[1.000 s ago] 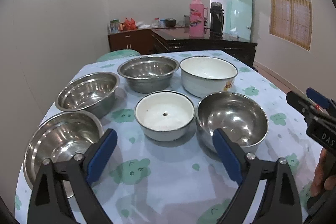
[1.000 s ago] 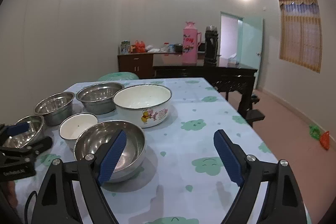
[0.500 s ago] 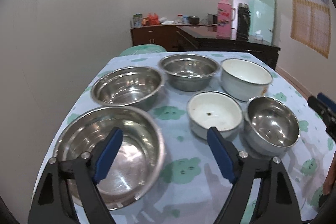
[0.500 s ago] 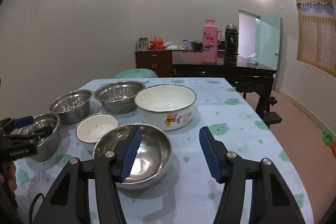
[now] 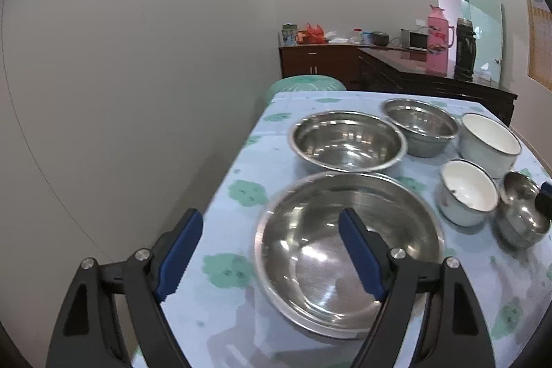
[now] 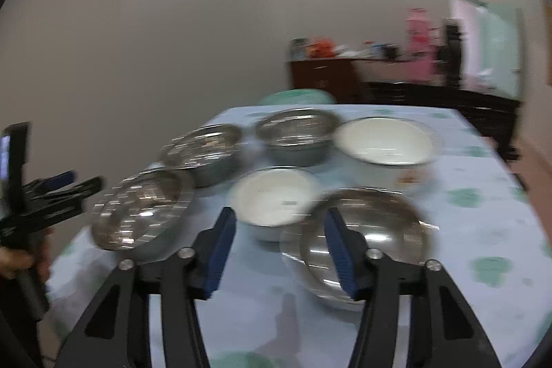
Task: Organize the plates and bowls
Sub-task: 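Close the left and right tools on the rim of the large steel bowl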
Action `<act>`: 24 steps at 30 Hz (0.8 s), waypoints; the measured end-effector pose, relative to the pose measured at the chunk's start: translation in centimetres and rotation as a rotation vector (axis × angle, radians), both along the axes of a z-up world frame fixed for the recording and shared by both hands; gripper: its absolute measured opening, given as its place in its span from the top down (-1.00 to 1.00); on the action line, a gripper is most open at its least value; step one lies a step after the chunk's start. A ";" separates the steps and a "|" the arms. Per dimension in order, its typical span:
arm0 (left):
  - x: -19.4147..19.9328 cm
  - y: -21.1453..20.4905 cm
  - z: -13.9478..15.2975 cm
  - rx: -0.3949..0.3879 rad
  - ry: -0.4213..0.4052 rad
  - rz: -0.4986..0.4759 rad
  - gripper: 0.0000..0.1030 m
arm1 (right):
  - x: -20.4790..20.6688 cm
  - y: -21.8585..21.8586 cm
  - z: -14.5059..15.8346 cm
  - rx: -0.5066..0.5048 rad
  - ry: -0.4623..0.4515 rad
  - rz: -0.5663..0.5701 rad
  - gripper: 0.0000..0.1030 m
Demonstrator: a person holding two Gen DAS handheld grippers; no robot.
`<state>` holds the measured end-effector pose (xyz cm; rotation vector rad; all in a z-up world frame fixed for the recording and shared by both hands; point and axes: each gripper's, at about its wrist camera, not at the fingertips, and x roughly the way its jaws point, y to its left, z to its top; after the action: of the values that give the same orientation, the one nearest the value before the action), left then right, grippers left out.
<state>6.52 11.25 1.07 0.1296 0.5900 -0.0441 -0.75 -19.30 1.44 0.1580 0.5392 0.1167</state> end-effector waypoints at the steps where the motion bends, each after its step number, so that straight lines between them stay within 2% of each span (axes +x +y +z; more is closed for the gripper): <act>1: 0.7 0.6 -0.1 -0.006 0.015 0.001 -0.58 | 0.6 0.9 0.1 0.018 0.009 0.037 -0.01; 5: 2.9 2.3 -0.7 -0.068 0.100 -0.030 -0.41 | 3.8 4.6 -0.4 0.070 0.079 0.134 0.00; 7: 4.2 2.9 -1.5 -0.095 0.171 -0.048 -0.22 | 5.4 6.2 -1.1 0.085 0.121 0.165 0.00; 11: 6.0 2.7 -3.5 -0.145 0.300 -0.084 -0.17 | 7.9 7.4 -3.1 0.124 0.207 0.175 0.00; 15: 6.9 2.2 -4.7 -0.161 0.354 -0.117 -0.15 | 9.3 8.3 -4.6 0.117 0.265 0.174 0.00; 17: 7.4 1.8 -5.3 -0.162 0.390 -0.128 0.06 | 9.8 8.4 -5.1 0.137 0.287 0.174 0.00; 19: 7.9 1.8 -5.9 -0.183 0.427 -0.139 0.43 | 10.1 8.5 -5.3 0.165 0.293 0.191 0.18; 21: 8.0 1.7 -6.3 -0.206 0.451 -0.145 0.60 | 10.4 8.8 -5.2 0.160 0.291 0.214 0.49; 24: 7.8 1.5 -6.5 -0.220 0.453 -0.156 0.70 | 10.6 9.5 -5.1 0.131 0.281 0.216 0.53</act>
<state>14.35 12.72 -5.46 -0.0516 1.0210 -0.2949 9.90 -9.77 -3.68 0.2452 0.8292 0.3445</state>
